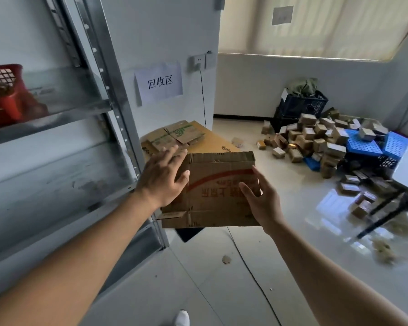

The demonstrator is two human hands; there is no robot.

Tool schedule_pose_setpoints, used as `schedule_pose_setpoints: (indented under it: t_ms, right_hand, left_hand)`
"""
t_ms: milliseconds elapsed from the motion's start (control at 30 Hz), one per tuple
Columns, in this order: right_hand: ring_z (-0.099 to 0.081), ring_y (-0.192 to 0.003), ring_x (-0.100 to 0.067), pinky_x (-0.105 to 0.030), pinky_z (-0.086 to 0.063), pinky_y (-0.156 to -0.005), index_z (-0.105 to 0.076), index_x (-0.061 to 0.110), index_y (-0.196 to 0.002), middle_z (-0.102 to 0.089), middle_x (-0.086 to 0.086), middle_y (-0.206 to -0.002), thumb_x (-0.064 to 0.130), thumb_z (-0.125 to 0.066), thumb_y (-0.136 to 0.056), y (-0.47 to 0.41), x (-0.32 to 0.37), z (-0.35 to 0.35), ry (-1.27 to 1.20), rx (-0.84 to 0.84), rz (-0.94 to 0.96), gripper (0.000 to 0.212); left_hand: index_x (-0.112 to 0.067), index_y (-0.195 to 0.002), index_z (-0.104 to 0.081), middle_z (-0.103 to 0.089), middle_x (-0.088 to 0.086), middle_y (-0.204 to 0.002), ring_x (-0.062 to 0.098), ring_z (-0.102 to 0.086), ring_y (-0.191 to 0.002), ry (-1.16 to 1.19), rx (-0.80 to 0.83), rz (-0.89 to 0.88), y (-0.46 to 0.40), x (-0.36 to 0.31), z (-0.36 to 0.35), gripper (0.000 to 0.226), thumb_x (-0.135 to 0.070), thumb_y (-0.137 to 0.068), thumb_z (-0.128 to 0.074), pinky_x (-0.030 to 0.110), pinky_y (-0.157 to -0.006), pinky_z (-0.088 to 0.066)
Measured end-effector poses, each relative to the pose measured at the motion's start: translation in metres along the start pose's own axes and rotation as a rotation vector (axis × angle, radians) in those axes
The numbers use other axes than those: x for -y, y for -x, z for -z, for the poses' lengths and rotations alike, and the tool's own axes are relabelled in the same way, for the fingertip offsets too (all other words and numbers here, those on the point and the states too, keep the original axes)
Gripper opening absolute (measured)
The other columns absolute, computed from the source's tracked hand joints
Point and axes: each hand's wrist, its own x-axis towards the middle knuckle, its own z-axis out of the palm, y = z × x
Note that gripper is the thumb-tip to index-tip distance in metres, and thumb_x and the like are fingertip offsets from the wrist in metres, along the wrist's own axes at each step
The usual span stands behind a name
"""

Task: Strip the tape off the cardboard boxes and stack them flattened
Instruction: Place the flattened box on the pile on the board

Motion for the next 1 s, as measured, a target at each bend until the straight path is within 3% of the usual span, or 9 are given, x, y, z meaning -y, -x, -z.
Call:
schedule_pose_setpoints:
  t_ms: [100,300,400,567,733,833,1000]
  right_hand:
    - [-0.061,-0.116,-0.002,-0.024,-0.053,-0.094,-0.045,0.041,-0.152,-0.066,0.013,-0.13,0.042,-0.075,-0.092,-0.026,-0.021,0.0,-0.003,0.003,-0.029,0.067]
    - [-0.056,-0.112,0.019,-0.014,-0.054,-0.091,-0.046,0.042,-0.151,-0.063,0.029,-0.124,0.041,-0.075,-0.092,-0.11,-0.065,-0.018,0.007,0.036,-0.073,0.066]
    - [-0.06,-0.113,0.012,-0.015,-0.055,-0.092,-0.048,0.037,-0.151,-0.065,0.021,-0.125,0.038,-0.076,-0.092,-0.162,-0.076,-0.031,0.042,0.043,-0.089,0.066]
    - [-0.054,-0.105,0.024,0.001,-0.045,-0.078,-0.048,0.036,-0.151,-0.065,0.018,-0.123,0.039,-0.076,-0.092,-0.244,-0.08,-0.065,0.093,0.084,-0.104,0.066]
    - [-0.061,-0.107,0.014,-0.012,-0.049,-0.087,-0.049,0.048,-0.146,-0.066,0.027,-0.118,0.044,-0.078,-0.089,-0.308,-0.088,-0.099,0.058,0.148,-0.156,0.064]
    - [-0.057,-0.101,0.022,-0.004,-0.045,-0.079,-0.05,0.049,-0.144,-0.062,0.044,-0.105,0.046,-0.078,-0.088,-0.35,-0.098,-0.117,0.053,0.183,-0.16,0.062]
    - [-0.062,-0.106,0.009,-0.018,-0.051,-0.087,-0.048,0.052,-0.145,-0.064,0.031,-0.117,0.048,-0.076,-0.089,-0.433,-0.115,-0.156,0.013,0.304,-0.186,0.062]
  left_hand:
    - [-0.022,-0.16,-0.035,-0.032,0.011,-0.166,0.036,-0.032,-0.15,-0.001,0.039,-0.007,-0.026,0.0,-0.025,0.064,-0.049,-0.103,-0.045,0.051,-0.123,-0.029]
    - [-0.022,-0.161,-0.035,-0.028,0.011,-0.168,0.034,-0.028,-0.153,0.038,0.096,0.018,-0.103,0.024,-0.086,0.062,-0.048,-0.105,-0.044,0.045,-0.125,-0.021]
    - [-0.025,-0.162,-0.031,-0.023,0.008,-0.17,0.031,-0.024,-0.155,0.054,0.125,0.06,-0.152,0.043,-0.11,0.062,-0.05,-0.106,-0.041,0.043,-0.125,-0.019]
    - [-0.027,-0.163,-0.029,-0.021,0.005,-0.171,0.03,-0.021,-0.156,0.081,0.177,0.115,-0.221,0.076,-0.138,0.063,-0.051,-0.106,-0.041,0.047,-0.126,-0.019]
    - [-0.027,-0.162,-0.029,-0.022,0.006,-0.17,0.03,-0.021,-0.156,0.066,0.229,0.185,-0.271,0.11,-0.156,0.063,-0.051,-0.106,-0.041,0.047,-0.127,-0.02]
    - [-0.026,-0.162,-0.03,-0.023,0.007,-0.17,0.03,-0.022,-0.155,0.054,0.224,0.235,-0.299,0.127,-0.166,0.063,-0.051,-0.106,-0.041,0.046,-0.127,-0.018]
    - [-0.027,-0.163,-0.025,-0.017,0.005,-0.171,0.028,-0.015,-0.158,0.045,0.236,0.357,-0.344,0.155,-0.193,0.065,-0.052,-0.105,-0.039,0.047,-0.128,-0.016]
